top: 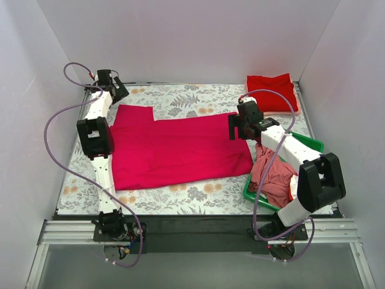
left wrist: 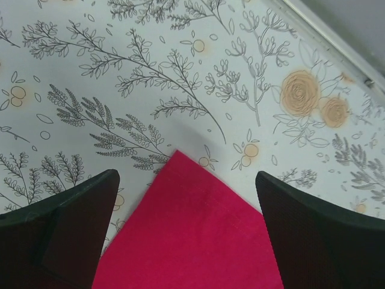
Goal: Fold and stack the t-shirts
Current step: Fold the tshirt
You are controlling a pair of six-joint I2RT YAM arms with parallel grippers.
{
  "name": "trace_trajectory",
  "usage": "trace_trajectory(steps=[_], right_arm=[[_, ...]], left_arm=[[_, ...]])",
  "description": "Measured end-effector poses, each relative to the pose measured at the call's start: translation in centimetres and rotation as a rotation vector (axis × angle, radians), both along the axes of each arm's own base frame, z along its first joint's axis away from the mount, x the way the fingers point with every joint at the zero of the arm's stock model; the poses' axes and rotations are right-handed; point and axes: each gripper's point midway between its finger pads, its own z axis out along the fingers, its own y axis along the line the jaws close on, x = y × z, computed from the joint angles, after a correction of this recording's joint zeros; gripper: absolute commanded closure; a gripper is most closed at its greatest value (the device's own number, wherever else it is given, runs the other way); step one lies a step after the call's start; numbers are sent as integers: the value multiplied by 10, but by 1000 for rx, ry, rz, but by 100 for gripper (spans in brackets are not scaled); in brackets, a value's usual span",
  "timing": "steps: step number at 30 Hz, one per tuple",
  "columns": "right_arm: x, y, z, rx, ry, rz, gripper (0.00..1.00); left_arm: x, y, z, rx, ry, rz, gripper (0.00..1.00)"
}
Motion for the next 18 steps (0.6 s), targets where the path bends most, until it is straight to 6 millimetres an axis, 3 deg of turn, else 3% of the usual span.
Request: trace_trajectory(steps=[11, 18], right_arm=[[2, -2, -4, -17, 4, 7, 2], [4, -3, -4, -21, 0, 11, 2]], left_arm=[[-4, 2, -42, 55, 78, -90, 28], [-6, -3, -44, 80, 99, -184, 42]])
